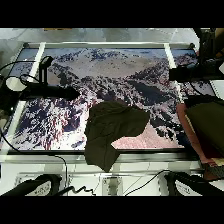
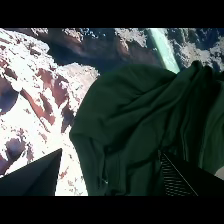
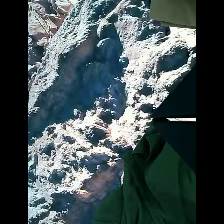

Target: Fold the clothes and pants, and hang the long-sleeved shirts on hangers.

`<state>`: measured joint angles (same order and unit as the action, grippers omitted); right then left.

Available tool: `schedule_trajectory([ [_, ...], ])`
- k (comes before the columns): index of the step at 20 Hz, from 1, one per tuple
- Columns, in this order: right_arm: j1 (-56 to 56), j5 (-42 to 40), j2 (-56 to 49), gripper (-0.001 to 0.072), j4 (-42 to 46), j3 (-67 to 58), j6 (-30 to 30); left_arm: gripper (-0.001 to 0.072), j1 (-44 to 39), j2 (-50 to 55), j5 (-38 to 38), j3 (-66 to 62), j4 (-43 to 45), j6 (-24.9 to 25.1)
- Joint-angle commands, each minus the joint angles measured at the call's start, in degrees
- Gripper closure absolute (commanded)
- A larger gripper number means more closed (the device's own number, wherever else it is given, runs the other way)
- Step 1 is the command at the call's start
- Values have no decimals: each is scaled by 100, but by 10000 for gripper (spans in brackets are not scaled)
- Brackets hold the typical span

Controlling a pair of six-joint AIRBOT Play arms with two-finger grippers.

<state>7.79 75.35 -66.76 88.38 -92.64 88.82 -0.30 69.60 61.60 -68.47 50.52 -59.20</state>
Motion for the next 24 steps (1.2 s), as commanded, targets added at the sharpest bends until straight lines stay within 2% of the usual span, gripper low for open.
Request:
schedule_trajectory([
  [1, 7, 2, -2, 702, 0, 2, 0, 9, 4, 2, -2, 2, 0, 0],
  [12, 7, -2, -2, 702, 0, 2, 0, 9, 4, 2, -4, 2, -2, 0],
  [15, 7, -686, 0, 702, -9, 2, 2, 9, 4, 2, -7, 2, -144, 0],
  [18, 4, -597, -9, 701, 35, 2, 15, 9, -28, 9, 175, 17, -243, -214],
  [21, 4, -17, -55, 701, 149, 81, -308, 20, -42, 9, 894, 153, 662, -234],
  [24, 4, 529, -55, 702, 140, 417, -614, 21, 122, 7, 778, 850, 1718, -170],
])
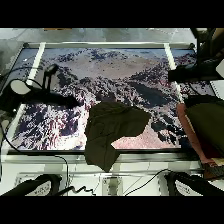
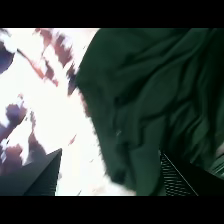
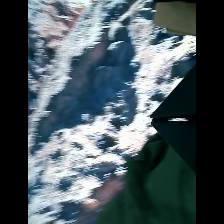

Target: Fold the clothes and pants, and hang the long-sleeved shirts on hangers.

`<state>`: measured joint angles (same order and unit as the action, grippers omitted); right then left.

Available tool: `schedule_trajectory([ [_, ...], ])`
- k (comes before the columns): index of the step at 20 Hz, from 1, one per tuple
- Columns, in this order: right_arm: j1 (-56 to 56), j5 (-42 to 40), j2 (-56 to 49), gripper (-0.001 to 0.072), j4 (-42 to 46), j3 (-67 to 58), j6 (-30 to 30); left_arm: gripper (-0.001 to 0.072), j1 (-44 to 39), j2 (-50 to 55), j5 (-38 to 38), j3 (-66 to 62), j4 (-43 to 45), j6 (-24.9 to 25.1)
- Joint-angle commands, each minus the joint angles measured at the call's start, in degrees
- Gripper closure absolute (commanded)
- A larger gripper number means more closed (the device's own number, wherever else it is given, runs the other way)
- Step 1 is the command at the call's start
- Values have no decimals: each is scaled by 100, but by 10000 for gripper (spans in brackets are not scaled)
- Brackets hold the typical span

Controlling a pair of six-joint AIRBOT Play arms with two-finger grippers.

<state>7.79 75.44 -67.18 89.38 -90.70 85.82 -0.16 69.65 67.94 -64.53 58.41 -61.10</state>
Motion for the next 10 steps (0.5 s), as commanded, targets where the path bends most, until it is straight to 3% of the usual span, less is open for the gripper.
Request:
schedule_trajectory([
  [1, 4, 647, -13, 702, 39, 382, -363, 21, 234, 2, 133, 782, 844, 168],
  [5, 4, 741, -13, 702, -118, 1104, -463, 51, 540, 2, 31, 2273, -343, 1257],
  [6, 7, 682, -13, 702, -219, 1259, -463, 100, 529, 4, -155, 2551, -551, 1373],
  [10, 7, 170, -13, 702, -804, 1718, -457, 119, 345, 26, -1565, 3189, -1381, 1403],
])
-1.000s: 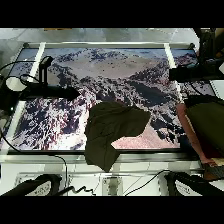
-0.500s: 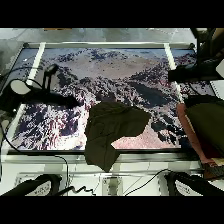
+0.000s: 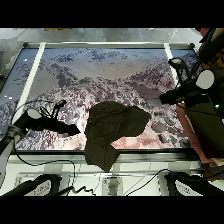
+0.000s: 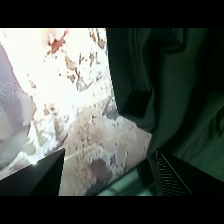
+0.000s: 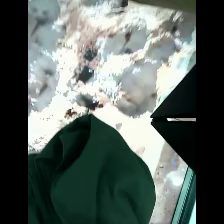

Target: Fold the clothes and pants, and hang the long-sleeved shirts on hangers.

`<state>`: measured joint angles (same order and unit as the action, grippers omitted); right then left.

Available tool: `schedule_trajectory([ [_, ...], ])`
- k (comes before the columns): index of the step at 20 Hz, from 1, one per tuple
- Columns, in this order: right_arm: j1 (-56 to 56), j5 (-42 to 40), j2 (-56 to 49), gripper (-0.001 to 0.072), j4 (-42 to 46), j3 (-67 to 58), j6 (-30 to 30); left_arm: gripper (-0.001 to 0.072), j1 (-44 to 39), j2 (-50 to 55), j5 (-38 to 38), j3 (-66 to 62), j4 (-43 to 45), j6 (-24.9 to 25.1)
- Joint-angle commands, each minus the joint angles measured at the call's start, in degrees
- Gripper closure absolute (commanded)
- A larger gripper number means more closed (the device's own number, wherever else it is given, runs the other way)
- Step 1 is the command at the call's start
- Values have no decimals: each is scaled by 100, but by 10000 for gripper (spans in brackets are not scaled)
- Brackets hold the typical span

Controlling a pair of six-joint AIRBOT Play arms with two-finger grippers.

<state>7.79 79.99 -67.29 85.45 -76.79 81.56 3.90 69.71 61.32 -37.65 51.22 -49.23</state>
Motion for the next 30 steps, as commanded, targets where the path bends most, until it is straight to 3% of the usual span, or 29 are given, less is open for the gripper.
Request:
schedule_trajectory([
  [1, 7, -422, -2, 701, -557, 389, -31, 185, -122, 92, -1097, 501, -807, 216],
  [2, 7, -516, -2, 702, -675, 415, -31, 238, -199, 203, -1259, 501, -966, 214],
  [6, 7, -603, 0, 702, -872, 417, -28, 238, -428, 809, -1202, 492, -1060, 223],
  [9, 7, -610, -2, 702, -872, 417, -28, 271, -466, 949, -785, 455, -1126, 658],
  [12, 7, -610, -2, 702, -870, 417, -28, 274, -463, 951, -640, 455, -1008, 684],
  [13, 7, -608, -2, 701, -872, 420, -28, 326, -463, 951, -645, 455, -990, 686],
  [16, 11, -446, -2, 702, -1060, 481, -33, 692, -463, 949, -640, 433, -968, 688],
  [19, 11, -81, 0, 702, -1714, 1080, -776, 693, -452, 885, -188, -33, -763, 662],
  [21, 50, -175, -2, 701, -2800, 1620, -940, 693, -463, 697, 160, -428, -713, 605],
  [24, 605, -1244, -4, 701, -3792, 2100, -920, 694, -470, 125, 186, -686, -831, 337],
  [25, 911, -1694, -7, 684, -3816, 2155, -857, 693, -507, -131, 188, -684, -861, 299],
  [26, 1239, -2124, -46, 618, -3807, 2168, -619, 694, -573, -365, 188, -682, -844, 227],
  [28, 1873, -2911, -275, 370, -3812, 2168, 267, 693, -734, -787, 192, -678, -839, -35],
  [29, 2162, -3141, -463, 301, -3836, 2168, 573, 693, -833, -970, 192, -675, -839, -118],
  [30, 2391, -3213, -684, 296, -3917, 2166, 796, 693, -931, -1106, 192, -675, -839, -118],
])
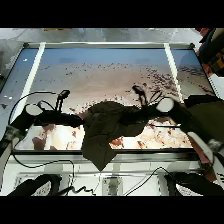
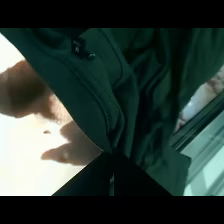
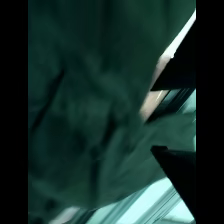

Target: Fold the clothes and pants, and hang the long-sleeved shirts on hangers.

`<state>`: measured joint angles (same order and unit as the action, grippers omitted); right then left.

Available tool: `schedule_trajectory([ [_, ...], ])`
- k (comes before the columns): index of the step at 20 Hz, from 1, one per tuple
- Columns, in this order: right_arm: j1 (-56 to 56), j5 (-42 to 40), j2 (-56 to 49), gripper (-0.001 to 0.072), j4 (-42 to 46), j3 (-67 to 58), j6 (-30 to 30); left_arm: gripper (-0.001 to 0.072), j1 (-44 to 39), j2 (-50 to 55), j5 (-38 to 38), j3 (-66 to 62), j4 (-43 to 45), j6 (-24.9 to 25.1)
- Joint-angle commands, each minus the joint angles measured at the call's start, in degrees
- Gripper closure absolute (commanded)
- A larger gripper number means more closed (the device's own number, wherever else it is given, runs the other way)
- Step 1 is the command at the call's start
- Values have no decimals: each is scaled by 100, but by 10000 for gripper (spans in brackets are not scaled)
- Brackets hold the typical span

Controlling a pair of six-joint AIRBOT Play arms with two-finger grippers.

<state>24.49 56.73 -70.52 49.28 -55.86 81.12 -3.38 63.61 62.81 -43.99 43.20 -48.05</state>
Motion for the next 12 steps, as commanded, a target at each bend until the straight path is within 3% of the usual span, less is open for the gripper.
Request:
schedule_trajectory([
  [1, 894, -861, -586, 296, -459, 63, 979, 693, -306, -601, 44, -42, -37, -238],
  [5, 1246, -833, -1351, 264, -1261, -28, 1139, 693, -546, -643, 37, -42, 11, -258],
  [10, 1110, -861, -1932, 267, -1064, -415, 1954, 693, -542, -643, -269, -42, 28, -256],
  [12, 1029, -1001, -2063, 267, -887, -476, 2660, 693, -542, -643, -356, -42, 31, -254],
])
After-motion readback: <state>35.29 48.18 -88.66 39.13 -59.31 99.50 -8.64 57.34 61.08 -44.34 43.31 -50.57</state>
